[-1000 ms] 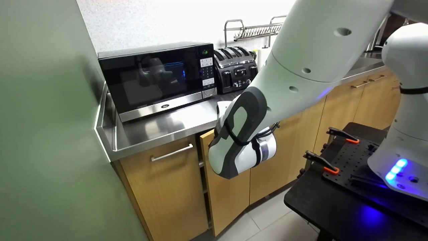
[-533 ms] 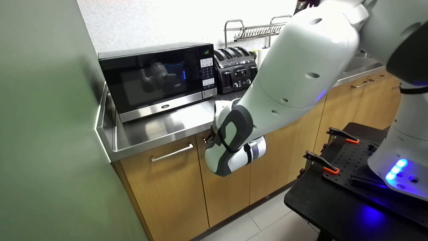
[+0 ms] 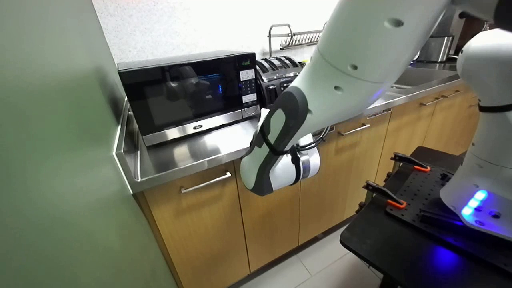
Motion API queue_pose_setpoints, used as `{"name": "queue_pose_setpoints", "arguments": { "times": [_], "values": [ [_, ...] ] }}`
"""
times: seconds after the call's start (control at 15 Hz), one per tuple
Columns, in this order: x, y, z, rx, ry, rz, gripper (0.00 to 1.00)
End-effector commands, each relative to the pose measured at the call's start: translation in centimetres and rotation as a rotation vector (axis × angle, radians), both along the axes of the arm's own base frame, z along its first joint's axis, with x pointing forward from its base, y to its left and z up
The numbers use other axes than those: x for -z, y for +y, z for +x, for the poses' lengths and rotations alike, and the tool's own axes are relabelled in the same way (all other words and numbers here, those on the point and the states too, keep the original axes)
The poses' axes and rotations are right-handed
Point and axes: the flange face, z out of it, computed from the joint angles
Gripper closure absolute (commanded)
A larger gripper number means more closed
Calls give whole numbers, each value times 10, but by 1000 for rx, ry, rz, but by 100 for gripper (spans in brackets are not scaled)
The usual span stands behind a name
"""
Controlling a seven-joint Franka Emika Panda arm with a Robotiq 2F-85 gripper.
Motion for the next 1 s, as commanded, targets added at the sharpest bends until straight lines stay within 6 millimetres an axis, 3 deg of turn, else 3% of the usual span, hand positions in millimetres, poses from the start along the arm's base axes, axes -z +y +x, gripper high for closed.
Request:
{"name": "queue_pose_setpoints", "arguments": {
  "times": [0.0, 0.4, 0.67, 0.93],
  "values": [
    [-51, -26, -25, 80, 42, 125, 100],
    [-113, -74, -40, 179, 81, 311, 100],
    [-139, -87, -47, 177, 125, 443, 100],
    [-151, -88, -56, 169, 159, 533, 100]
  ]
}}
